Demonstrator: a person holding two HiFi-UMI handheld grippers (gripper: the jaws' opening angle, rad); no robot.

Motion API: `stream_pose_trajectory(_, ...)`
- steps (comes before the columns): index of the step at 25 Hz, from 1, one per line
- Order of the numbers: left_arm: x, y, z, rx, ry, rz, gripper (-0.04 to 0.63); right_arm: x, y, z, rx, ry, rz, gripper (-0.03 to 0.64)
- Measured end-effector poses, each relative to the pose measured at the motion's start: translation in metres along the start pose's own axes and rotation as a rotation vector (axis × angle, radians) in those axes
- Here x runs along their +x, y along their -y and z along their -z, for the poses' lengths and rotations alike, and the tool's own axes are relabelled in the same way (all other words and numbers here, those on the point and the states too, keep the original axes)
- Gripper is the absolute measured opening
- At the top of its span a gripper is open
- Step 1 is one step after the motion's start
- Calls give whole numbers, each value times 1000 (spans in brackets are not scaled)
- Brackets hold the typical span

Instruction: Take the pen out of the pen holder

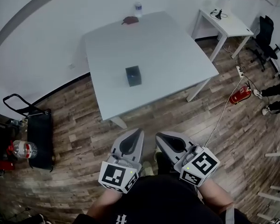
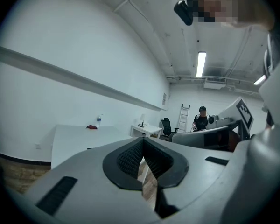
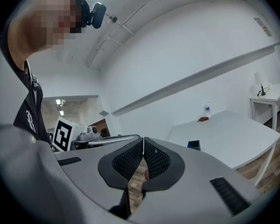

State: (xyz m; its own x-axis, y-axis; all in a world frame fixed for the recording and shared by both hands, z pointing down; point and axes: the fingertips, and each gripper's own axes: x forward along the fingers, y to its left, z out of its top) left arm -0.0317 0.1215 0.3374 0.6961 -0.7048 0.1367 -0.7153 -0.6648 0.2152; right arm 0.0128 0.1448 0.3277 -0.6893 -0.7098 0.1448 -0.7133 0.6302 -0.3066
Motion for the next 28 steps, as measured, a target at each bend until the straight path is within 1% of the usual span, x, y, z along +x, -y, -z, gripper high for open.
stream_pose_trajectory(5,32,-27,-5,28,-14,-70,6,32,33,-17,-4,-6,-71,15)
stream_pose_trajectory(11,74,-58,-16,52,-22,-180,6,65,75,-43,-6,-16,-165,15)
stream_pose_trajectory(16,101,-73,-23,68,-19,-237,6,82,98,-54,2,-28,-220,15)
stream_pose_trajectory(21,120,-94,-14,73,-32,-275,6,94,112,-56,21,-45,-248,15)
stream_pose_trajectory(25,138,-119,-1,93,-46,-297,6,106,125,-52,41,-66,-239,15)
stream_pose_trajectory(28,155,-141,12,100,-58,-293,6,119,136,-50,42,-90,-218,15)
